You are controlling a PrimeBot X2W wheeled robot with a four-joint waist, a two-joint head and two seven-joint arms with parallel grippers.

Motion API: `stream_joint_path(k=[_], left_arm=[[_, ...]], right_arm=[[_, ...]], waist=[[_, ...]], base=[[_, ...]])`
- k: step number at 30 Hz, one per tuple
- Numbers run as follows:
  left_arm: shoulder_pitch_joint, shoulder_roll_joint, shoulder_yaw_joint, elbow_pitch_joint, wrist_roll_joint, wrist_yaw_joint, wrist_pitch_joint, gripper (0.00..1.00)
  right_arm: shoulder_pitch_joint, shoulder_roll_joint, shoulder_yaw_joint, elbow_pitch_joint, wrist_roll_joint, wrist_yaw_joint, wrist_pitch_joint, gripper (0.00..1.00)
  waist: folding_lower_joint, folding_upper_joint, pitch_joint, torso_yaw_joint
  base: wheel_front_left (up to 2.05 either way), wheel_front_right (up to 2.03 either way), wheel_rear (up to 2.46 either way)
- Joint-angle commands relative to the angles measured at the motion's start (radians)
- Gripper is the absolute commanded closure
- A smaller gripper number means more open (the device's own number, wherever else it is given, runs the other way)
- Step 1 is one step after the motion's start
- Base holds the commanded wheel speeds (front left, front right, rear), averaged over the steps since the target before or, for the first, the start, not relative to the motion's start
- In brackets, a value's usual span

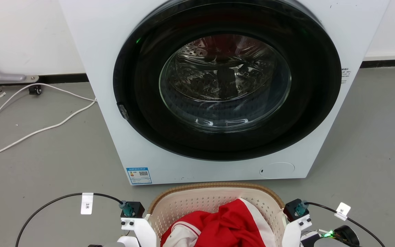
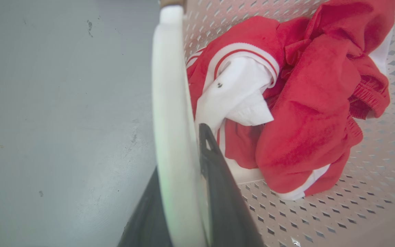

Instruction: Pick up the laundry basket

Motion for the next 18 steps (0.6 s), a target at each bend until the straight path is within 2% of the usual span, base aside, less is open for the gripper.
stream_joint_path(k=[1, 18], left_arm=[[-0.023, -0.002, -0.005, -0.008, -0.004, -0.013, -0.006, 1.00], [-0.027, 0.001, -0.037, -0.004, -0.037, -0.013, -0.014, 1.00]], right_arm=[[-0.006, 0.006, 0.010, 0.000, 0.002, 0.005, -0.001, 1.00], [-0.010, 0.004, 0.035, 0.003, 0.028, 0.005, -0.003, 1.00]], waist=[[0.0000, 0.0000, 0.000, 0.000], [0.0000, 0.0000, 0.001, 0.003]], base=[[0.00, 0.00, 0.00], [0.00, 0.00, 0.00]])
